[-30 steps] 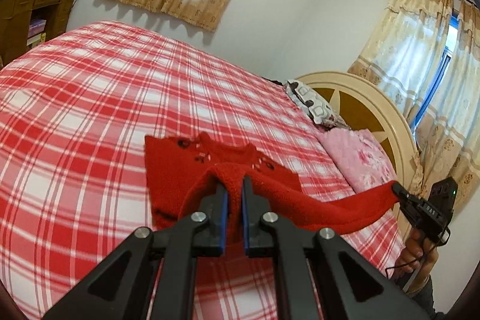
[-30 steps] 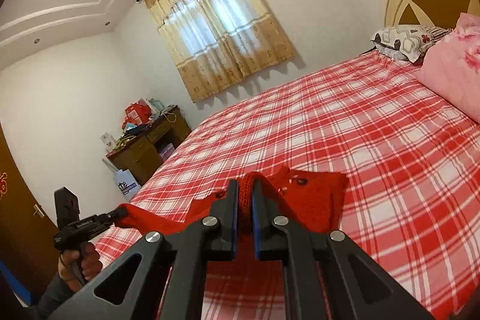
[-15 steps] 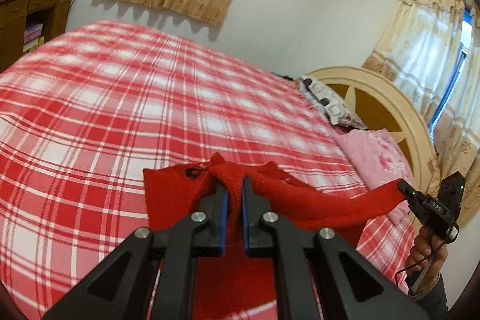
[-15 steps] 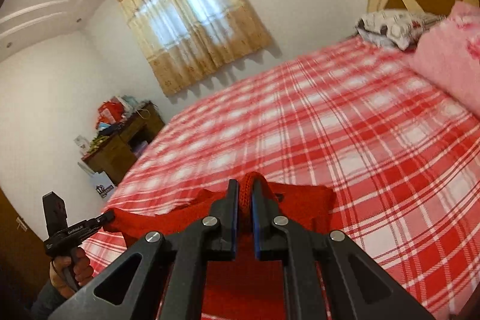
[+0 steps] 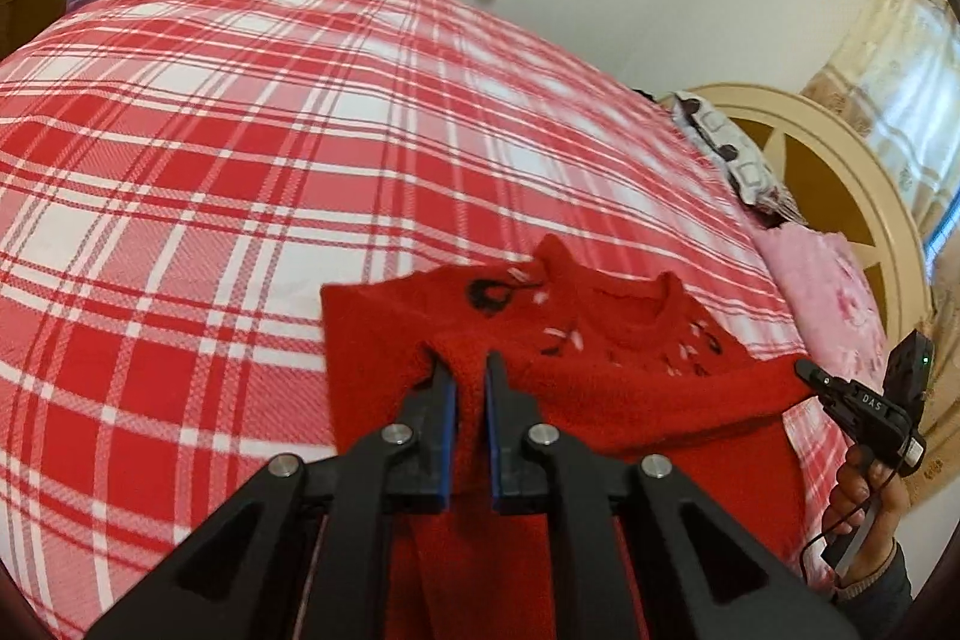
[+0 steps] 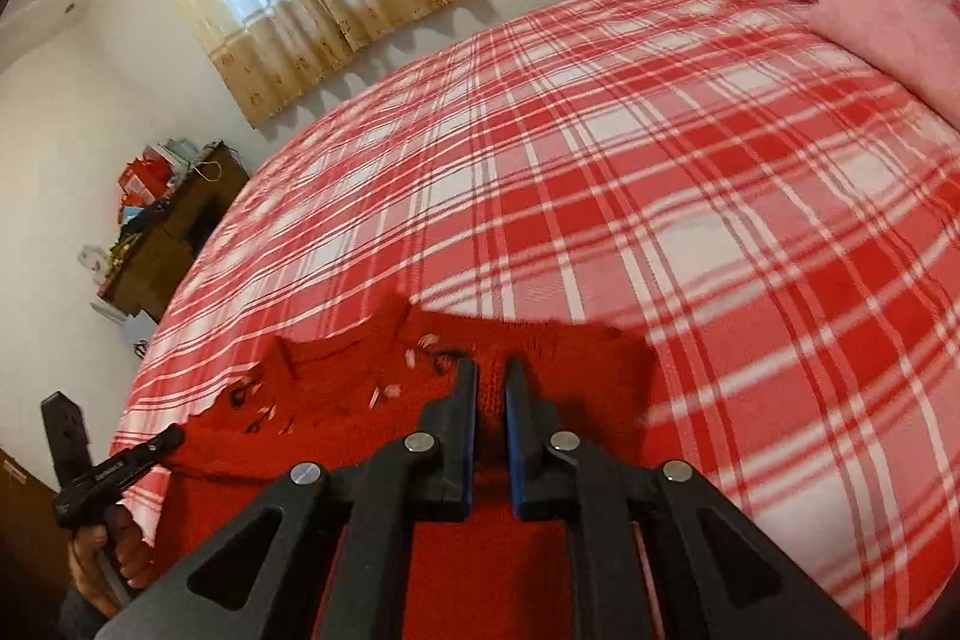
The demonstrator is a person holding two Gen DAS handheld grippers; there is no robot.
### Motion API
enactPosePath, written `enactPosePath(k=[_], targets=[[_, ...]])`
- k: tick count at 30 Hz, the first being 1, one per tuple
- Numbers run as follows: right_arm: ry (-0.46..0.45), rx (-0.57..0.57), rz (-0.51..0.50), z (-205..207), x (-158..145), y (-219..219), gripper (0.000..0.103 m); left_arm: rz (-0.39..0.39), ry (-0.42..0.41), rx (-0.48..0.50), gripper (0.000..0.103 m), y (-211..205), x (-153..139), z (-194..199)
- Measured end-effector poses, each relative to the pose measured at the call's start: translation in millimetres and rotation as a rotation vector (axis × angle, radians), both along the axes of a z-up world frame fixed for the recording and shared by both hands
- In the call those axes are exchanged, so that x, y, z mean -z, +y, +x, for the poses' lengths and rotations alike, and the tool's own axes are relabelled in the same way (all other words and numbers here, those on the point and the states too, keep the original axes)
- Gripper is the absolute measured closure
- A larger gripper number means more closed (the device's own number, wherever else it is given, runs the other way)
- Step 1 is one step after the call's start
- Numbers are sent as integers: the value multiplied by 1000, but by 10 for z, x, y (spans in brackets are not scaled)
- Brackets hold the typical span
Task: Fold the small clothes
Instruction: 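Lift the hem with both tools and fold it over onto the collar band, then open both tools and release the folded sweater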
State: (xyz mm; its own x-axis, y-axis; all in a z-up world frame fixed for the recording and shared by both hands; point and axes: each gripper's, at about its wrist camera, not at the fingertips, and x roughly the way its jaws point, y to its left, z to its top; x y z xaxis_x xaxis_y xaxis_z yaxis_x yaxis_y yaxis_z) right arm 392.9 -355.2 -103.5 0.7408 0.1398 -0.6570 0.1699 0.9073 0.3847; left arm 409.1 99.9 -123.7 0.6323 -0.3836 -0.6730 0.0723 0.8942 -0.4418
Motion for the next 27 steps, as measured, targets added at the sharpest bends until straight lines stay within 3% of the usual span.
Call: enactPosePath(k=[1, 3, 5, 6, 7, 9, 11, 14, 15, 17, 21, 27], targets=[[-14, 7, -11, 31, -24, 8, 86, 14, 5, -24, 87, 8, -1, 32], [-59, 4, -16, 19, -85, 36, 53, 16, -1, -65, 83, 63, -22, 60], [-97, 18, -37, -47, -155, 75, 39, 29, -25, -115, 76, 134, -84, 19], [-104, 15, -42, -69, -182, 100, 39, 37, -30, -132, 65, 166, -86, 24], [-90, -2, -40, -84, -193, 131, 39, 48, -40, -154, 61, 214, -104, -13], [-24, -63, -14, -108, -168, 220, 39, 80, -33, -152, 59, 251, -94, -77], [78, -177, -15, -77, -69, 417, 39, 138, -38, -90, 58, 180, -88, -192], [213, -299, -96, 48, 136, 754, 39, 286, -33, -13, 53, -22, -35, -270], [231, -307, -165, 103, 196, 874, 39, 316, -37, 13, 52, -84, -14, -283], [197, -283, -221, 202, 174, 949, 39, 357, -42, 12, 48, -151, -13, -248], [75, -231, -183, 342, -23, 919, 39, 381, -59, -55, 45, -115, -68, -58], [19, -199, -150, 248, -147, 874, 39, 333, -28, -128, 45, 127, -88, -16]])
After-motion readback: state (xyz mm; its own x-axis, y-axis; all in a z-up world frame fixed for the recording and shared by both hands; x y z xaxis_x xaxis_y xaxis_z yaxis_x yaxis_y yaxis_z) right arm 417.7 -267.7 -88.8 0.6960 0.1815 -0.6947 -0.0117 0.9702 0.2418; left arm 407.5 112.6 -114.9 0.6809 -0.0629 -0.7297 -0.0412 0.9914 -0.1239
